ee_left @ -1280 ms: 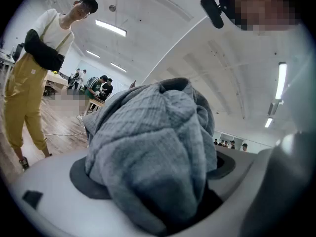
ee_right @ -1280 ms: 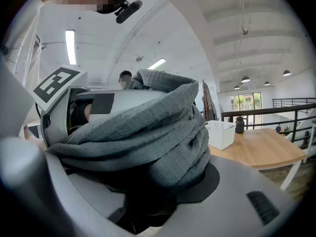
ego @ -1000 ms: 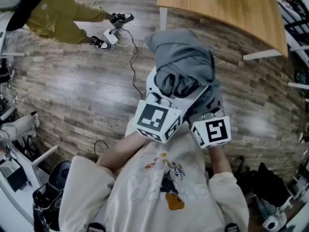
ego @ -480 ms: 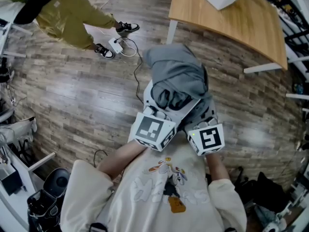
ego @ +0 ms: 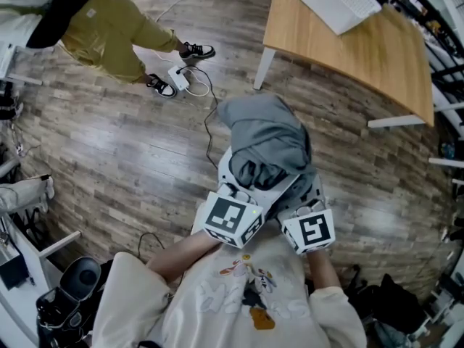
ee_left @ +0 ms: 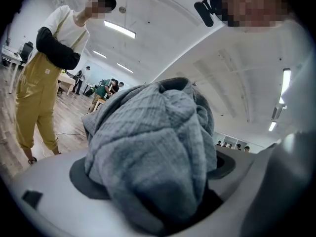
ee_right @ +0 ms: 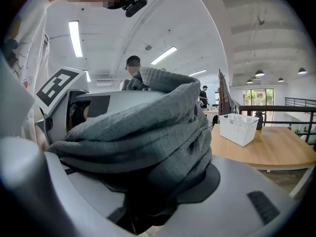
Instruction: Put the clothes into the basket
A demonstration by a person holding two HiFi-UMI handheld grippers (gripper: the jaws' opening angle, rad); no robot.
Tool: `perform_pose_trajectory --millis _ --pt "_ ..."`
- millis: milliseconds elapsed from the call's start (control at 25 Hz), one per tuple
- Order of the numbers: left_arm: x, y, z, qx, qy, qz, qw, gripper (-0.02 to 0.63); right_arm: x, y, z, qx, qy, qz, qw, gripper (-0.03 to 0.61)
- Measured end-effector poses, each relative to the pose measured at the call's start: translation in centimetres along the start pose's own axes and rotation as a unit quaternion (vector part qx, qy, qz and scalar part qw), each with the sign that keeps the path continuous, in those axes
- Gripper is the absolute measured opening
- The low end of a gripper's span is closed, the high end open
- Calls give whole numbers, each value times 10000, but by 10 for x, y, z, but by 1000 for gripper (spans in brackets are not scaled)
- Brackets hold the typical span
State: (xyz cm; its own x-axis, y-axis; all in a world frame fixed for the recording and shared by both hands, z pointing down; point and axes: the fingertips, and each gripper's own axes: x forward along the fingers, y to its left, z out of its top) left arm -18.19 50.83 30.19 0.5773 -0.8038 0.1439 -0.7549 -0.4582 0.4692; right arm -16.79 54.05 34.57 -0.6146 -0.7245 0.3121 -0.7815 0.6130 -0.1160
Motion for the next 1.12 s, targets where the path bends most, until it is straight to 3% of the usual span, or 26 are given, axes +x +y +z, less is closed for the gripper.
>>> perform_pose_trajectory --millis 360,600,920,1120 --pt "56 24 24 83 3 369 9993 520 42 -46 20 161 -112 362 9992 216" --pt "131 32 42 204 142 479 9985 520 75 -111 41 335 -210 458 9982 216" --pt "233 12 60 431 205 270 9985 520 90 -211 68 436 -444 244 9978 216" --pt "268 7 67 423 63 390 9983 520 96 -247 77 329 -496 395 9974 216"
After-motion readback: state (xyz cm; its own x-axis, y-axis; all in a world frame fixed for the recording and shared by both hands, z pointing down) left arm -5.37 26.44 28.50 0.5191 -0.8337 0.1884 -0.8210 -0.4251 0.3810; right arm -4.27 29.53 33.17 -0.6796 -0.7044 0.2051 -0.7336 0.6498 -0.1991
